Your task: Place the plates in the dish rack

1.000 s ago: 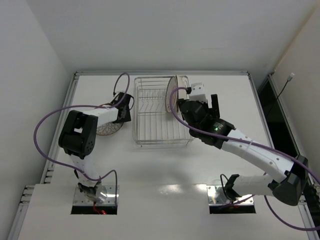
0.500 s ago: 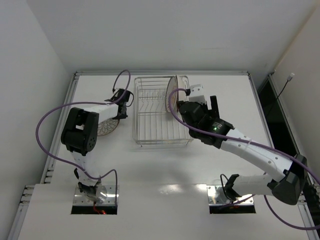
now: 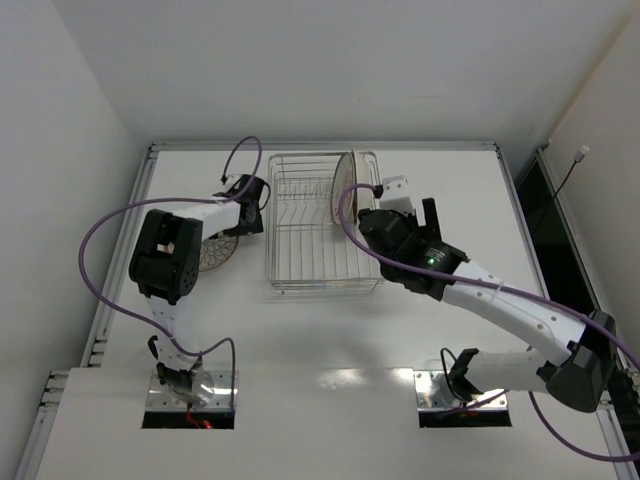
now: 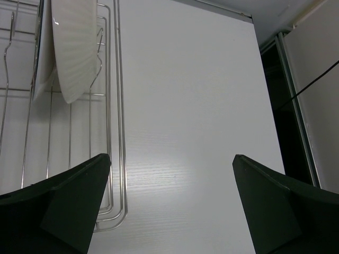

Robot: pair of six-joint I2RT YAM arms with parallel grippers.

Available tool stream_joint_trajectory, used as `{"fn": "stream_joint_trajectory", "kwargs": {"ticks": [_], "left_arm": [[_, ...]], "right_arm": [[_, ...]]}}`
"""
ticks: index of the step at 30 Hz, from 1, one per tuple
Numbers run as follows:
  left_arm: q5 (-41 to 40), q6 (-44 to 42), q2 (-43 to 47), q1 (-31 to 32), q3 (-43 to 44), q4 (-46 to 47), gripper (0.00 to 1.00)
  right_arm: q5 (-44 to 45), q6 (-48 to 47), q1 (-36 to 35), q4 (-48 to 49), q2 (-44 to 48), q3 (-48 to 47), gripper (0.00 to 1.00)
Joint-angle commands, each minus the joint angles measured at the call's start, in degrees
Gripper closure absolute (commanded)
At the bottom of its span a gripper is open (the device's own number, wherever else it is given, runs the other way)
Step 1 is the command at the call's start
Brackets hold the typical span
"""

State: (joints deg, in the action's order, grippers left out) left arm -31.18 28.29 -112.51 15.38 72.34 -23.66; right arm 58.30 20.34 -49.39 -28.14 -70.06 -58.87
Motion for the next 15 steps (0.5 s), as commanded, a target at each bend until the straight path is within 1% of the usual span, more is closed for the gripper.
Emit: {"fn": "stream_joint_trajectory", "kwargs": {"ticks": [1, 9, 11, 12, 13, 15], "left_arm": [[2.88, 2.91, -2.98, -0.08, -1.32, -3.23, 0.00], [2.88, 1.15, -4.21, -0.08, -0.80, -2.71, 0.00], [2.88, 0.62, -5.35, -0.61, -0.79, -2.71, 0.06], [3.57, 0.62, -5.35, -0.61, -0.27, -3.23, 0.12], [3.58, 0.62, -5.35, -0.61, -0.27, -3.23, 0.14], [3.58, 0.09, -5.35, -0.61, -0.87, -2.71, 0.28]], "right_arm": [[0.23, 1.46, -0.45, 0.98, 2.04, -0.19, 0.00], [0.23, 1.46, -0.45, -0.07, 2.04, -0.19, 0.00], [0.75, 1.46, -0.45, -0.07, 2.04, -0.19, 0.00], [0.76, 1.46, -0.45, -0.07, 2.04, -0.71, 0.00], [0.76, 1.46, -0.45, -0.07, 2.04, -0.72, 0.00], [0.76, 1.46, -0.45, -0.07, 2.04, -0.72, 0.00]]}}
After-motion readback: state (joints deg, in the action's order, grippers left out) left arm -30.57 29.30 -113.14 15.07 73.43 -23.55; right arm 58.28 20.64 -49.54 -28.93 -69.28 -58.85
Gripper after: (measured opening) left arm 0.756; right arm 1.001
